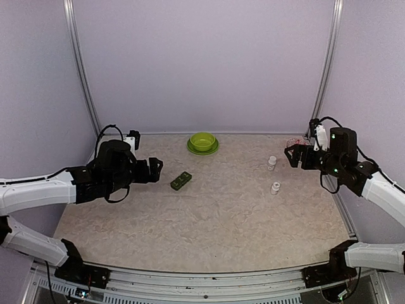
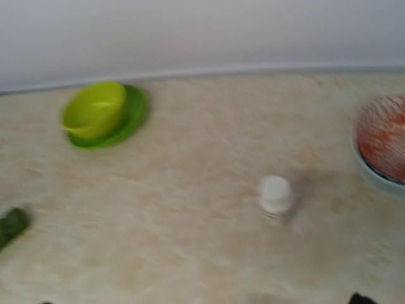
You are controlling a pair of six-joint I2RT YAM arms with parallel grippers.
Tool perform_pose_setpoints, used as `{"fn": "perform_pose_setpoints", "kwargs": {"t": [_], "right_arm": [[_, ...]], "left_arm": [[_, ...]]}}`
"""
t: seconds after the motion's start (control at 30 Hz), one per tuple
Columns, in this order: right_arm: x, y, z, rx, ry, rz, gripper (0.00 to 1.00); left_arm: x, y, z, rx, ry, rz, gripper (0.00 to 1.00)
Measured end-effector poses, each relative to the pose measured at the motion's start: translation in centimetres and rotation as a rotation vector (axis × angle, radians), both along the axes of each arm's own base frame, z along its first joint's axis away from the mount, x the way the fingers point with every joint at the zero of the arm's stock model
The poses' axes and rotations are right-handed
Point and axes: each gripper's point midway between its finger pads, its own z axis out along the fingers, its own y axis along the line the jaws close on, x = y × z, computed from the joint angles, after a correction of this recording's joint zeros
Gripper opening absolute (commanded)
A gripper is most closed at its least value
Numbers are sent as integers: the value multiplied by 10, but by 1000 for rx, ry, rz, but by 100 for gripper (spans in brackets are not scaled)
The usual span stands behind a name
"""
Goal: Sort the pills into containers
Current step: Place the pill bottle at the center of the board.
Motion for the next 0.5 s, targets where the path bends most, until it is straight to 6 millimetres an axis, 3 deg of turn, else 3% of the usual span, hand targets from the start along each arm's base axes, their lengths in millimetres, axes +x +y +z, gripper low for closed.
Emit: {"fn": "perform_pose_setpoints", "kwargs": {"t": [0.27, 0.5], "right_arm": [[11, 11, -55, -127, 108, -52, 100], [17, 13, -88, -155, 177, -66, 99]], "left_arm": [[1, -4, -13, -3, 36, 2, 99], [1, -6, -20, -28, 53, 3, 99]]}}
